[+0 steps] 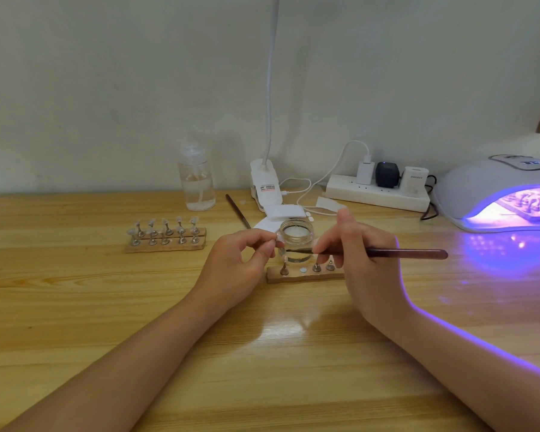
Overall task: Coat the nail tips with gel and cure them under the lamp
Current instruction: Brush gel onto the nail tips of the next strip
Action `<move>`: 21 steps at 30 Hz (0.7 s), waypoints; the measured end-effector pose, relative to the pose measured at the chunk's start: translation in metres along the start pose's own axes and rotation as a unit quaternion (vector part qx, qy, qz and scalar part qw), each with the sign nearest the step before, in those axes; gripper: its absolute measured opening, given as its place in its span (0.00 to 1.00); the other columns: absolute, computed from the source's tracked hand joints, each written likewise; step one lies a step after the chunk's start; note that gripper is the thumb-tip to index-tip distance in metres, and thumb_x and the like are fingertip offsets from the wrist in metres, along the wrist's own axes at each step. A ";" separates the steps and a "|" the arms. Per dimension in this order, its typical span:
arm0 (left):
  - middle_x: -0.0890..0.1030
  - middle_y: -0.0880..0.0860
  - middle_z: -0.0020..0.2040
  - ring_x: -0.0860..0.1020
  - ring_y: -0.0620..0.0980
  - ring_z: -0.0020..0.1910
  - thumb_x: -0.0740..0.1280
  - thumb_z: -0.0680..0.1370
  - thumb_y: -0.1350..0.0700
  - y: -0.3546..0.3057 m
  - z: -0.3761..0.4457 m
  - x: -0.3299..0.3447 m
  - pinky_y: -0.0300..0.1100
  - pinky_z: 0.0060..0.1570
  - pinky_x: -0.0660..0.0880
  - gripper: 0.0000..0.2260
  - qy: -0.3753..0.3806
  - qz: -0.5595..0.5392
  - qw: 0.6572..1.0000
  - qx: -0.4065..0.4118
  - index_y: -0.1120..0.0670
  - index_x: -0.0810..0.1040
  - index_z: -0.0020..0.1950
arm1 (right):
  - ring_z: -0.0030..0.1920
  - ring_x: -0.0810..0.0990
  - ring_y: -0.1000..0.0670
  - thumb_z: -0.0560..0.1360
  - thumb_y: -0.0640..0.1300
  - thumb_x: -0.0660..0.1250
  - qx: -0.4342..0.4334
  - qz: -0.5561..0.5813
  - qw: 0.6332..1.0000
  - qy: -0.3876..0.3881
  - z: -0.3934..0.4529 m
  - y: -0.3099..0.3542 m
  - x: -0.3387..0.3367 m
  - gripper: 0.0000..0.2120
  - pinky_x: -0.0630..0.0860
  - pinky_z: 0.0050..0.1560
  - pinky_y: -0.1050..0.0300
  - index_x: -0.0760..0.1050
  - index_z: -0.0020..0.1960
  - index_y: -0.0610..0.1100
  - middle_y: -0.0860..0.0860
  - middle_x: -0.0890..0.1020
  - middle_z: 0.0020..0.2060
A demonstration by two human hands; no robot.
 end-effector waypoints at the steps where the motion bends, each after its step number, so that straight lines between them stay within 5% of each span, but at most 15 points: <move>1: 0.79 0.48 0.35 0.75 0.41 0.41 0.65 0.75 0.65 0.000 0.000 0.000 0.23 0.46 0.67 0.13 0.001 0.000 1.000 0.000 0.48 0.78 0.38 | 0.25 0.73 0.59 0.76 0.53 0.57 -0.009 -0.004 1.000 -0.004 0.000 0.000 0.000 0.23 0.68 0.29 0.68 0.77 0.27 0.46 0.46 0.79 0.25; 7: 0.78 0.46 0.34 0.75 0.41 0.38 0.65 0.75 0.65 0.002 0.001 0.000 0.25 0.45 0.68 0.07 0.003 0.007 1.000 0.004 0.57 0.81 0.43 | 0.28 0.74 0.62 0.76 0.49 0.57 -0.045 -0.065 0.997 0.023 0.003 0.000 0.006 0.17 0.67 0.32 0.72 0.78 0.34 0.47 0.61 0.76 0.25; 17: 0.80 0.51 0.35 0.75 0.43 0.40 0.66 0.75 0.64 0.003 0.001 0.001 0.23 0.43 0.67 0.10 0.001 0.000 1.000 -0.001 0.51 0.79 0.39 | 0.27 0.76 0.58 0.71 0.57 0.57 0.003 -0.013 1.000 0.006 0.001 -0.001 0.003 0.22 0.70 0.30 0.68 0.79 0.28 0.46 0.49 0.80 0.26; 21: 0.81 0.53 0.38 0.76 0.44 0.42 0.65 0.75 0.65 0.001 0.000 0.000 0.22 0.43 0.67 0.15 -0.002 -0.004 1.000 0.009 0.44 0.76 0.37 | 0.26 0.74 0.59 0.76 0.55 0.58 -0.014 -0.018 1.000 -0.009 0.002 0.000 0.001 0.22 0.68 0.29 0.68 0.78 0.29 0.46 0.50 0.79 0.25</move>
Point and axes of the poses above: each hand's wrist, its own z-axis towards the middle knuckle, its own x-axis out of the palm, y = z × x, the point moved 4 cm from there along z, towards the middle knuckle
